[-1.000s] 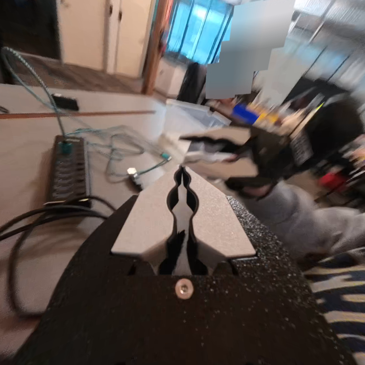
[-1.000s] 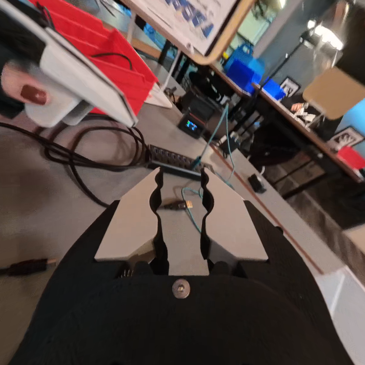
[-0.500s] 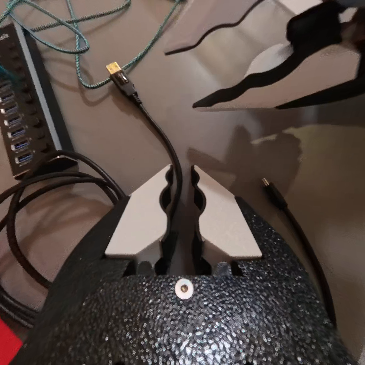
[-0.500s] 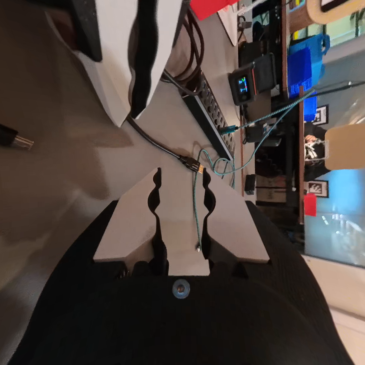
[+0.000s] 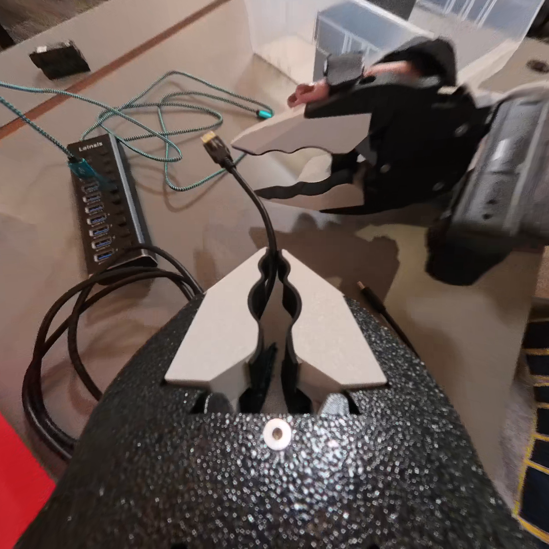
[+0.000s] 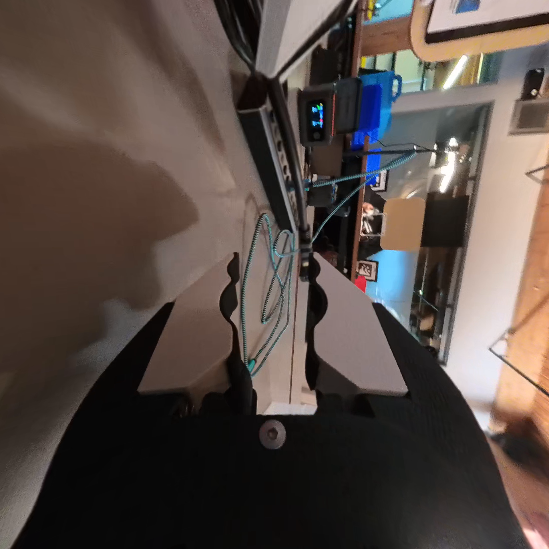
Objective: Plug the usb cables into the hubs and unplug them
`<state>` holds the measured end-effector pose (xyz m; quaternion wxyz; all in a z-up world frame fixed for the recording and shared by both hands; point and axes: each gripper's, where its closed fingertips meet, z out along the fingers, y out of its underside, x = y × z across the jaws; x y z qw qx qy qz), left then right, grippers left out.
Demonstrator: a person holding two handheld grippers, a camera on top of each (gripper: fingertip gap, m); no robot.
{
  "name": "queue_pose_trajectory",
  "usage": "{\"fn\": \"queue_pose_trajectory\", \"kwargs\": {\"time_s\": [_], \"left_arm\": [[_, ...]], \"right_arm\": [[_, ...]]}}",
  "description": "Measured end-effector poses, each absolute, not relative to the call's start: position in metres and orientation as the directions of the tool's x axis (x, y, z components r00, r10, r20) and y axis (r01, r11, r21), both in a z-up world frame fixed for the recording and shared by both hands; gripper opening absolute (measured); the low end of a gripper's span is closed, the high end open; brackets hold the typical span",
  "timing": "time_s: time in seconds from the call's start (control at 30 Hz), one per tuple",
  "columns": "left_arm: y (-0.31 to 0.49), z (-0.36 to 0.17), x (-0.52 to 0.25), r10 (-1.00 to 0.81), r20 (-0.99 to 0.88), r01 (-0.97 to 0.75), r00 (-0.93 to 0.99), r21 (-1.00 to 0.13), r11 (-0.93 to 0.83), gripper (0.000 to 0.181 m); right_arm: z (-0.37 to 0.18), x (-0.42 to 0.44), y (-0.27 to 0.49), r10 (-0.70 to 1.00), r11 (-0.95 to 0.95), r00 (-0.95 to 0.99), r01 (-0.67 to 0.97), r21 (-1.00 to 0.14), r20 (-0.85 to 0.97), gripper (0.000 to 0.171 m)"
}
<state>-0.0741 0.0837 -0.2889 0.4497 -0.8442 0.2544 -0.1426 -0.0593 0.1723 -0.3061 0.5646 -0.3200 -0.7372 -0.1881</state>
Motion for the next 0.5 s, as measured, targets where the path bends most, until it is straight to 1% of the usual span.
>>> {"fn": "queue_pose_trajectory", "kwargs": {"time_s": [0.03, 0.1, 0.2, 0.27, 0.37, 0.43, 0.5], "left_arm": [[0.082, -0.284, -0.073, -0.559, 0.028, -0.284, 0.829, -0.84, -0.463, 0.001], [0.08, -0.278, -0.073, -0.557, 0.048, -0.261, 0.829, -0.848, -0.462, 0.001], [0.078, -0.276, -0.073, -0.551, 0.054, -0.253, 0.833, -0.849, -0.465, 0.001], [0.077, -0.277, -0.072, -0.552, 0.061, -0.249, 0.832, -0.847, -0.47, 0.001], [0.075, -0.277, -0.072, -0.556, 0.062, -0.251, 0.829, -0.847, -0.469, 0.001], [0.074, -0.278, -0.071, -0.56, 0.051, -0.263, 0.827, -0.845, -0.465, 0.001], [0.073, -0.277, -0.071, -0.565, 0.039, -0.275, 0.824, -0.844, -0.46, 0.001]], "right_arm": [[-0.305, -0.061, 0.175, 0.262, 0.711, -0.136, 0.697, -0.096, 0.956, 0.041], [-0.299, -0.064, 0.181, 0.239, 0.69, -0.084, 0.715, -0.108, 0.967, 0.038], [-0.28, -0.07, 0.178, 0.156, 0.711, -0.002, 0.695, -0.11, 0.988, 0.039], [-0.27, -0.072, 0.172, 0.089, 0.738, 0.026, 0.669, -0.083, 0.996, 0.041], [-0.275, -0.072, 0.17, 0.067, 0.741, -0.003, 0.669, -0.048, 0.998, 0.038], [-0.279, -0.071, 0.174, 0.069, 0.733, -0.019, 0.68, -0.038, 0.997, 0.029], [-0.277, -0.072, 0.174, 0.069, 0.735, -0.015, 0.677, -0.041, 0.997, 0.024]]}}
